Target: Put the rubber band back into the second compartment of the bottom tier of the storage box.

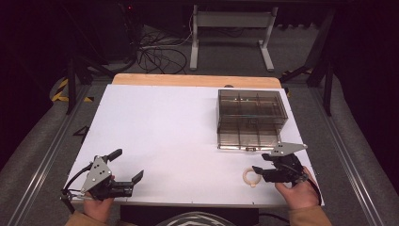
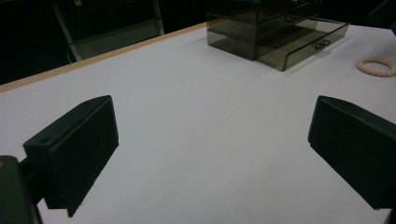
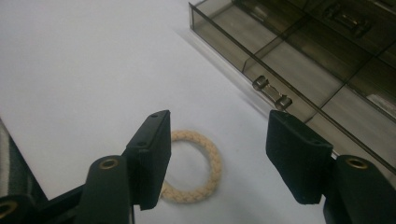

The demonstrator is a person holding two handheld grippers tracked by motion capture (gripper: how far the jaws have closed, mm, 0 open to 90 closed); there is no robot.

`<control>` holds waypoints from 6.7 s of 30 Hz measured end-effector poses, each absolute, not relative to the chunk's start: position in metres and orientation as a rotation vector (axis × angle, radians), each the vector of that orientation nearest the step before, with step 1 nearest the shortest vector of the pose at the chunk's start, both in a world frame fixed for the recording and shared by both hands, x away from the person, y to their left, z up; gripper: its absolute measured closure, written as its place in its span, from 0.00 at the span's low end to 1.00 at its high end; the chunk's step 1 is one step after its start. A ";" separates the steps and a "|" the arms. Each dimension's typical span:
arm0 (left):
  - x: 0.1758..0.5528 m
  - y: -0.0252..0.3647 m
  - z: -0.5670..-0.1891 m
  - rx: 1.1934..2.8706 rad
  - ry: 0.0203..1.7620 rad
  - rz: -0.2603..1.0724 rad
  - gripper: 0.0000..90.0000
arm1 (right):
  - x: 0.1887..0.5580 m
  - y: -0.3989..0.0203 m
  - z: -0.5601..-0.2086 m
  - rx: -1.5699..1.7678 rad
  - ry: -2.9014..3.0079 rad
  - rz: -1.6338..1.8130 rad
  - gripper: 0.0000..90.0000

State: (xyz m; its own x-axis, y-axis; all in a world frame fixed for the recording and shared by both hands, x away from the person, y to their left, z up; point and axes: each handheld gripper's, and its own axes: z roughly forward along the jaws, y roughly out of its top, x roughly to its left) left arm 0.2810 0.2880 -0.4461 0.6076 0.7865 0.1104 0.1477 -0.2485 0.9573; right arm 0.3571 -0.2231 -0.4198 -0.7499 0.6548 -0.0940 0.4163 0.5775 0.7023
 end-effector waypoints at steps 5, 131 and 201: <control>0.282 0.288 -0.447 1.749 0.770 0.725 0.03 | 0.360 -0.221 -0.423 0.890 2.491 0.914 0.47; 0.283 0.288 -0.447 1.748 0.769 0.731 0.03 | 0.398 -0.224 -0.388 0.958 2.115 1.117 0.96; 0.283 0.288 -0.447 1.744 0.768 0.723 0.03 | 0.437 -0.206 -0.435 0.898 2.109 0.915 0.94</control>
